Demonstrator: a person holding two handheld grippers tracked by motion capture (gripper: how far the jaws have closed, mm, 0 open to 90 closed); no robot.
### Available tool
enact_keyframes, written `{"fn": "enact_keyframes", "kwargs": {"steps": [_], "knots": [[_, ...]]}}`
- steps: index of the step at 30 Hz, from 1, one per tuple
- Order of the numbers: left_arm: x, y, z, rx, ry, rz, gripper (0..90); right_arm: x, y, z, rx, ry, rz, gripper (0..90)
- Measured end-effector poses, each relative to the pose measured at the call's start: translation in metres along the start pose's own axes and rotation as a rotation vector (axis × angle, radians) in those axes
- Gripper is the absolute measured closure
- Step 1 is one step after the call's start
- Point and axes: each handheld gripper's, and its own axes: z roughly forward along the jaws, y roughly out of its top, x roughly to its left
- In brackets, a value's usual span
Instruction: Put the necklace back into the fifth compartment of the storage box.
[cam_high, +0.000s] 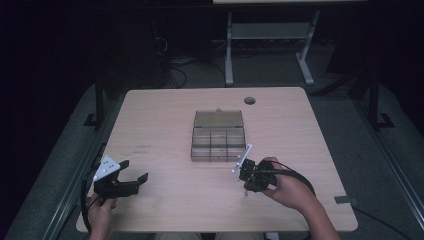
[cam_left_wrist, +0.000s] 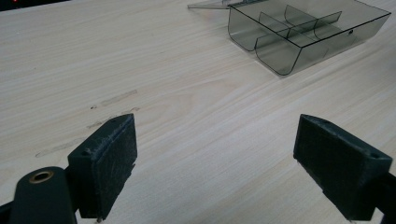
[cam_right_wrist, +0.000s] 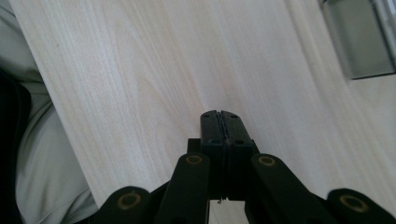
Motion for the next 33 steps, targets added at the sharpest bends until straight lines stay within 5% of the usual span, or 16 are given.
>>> {"fn": "enact_keyframes", "kwargs": {"steps": [33], "knots": [[0.004, -0.001, -0.002, -0.007, 0.009, -0.015, 13.1, -0.023, 0.037, -0.032, -0.048, 0.018, -0.007, 89.0]]}}
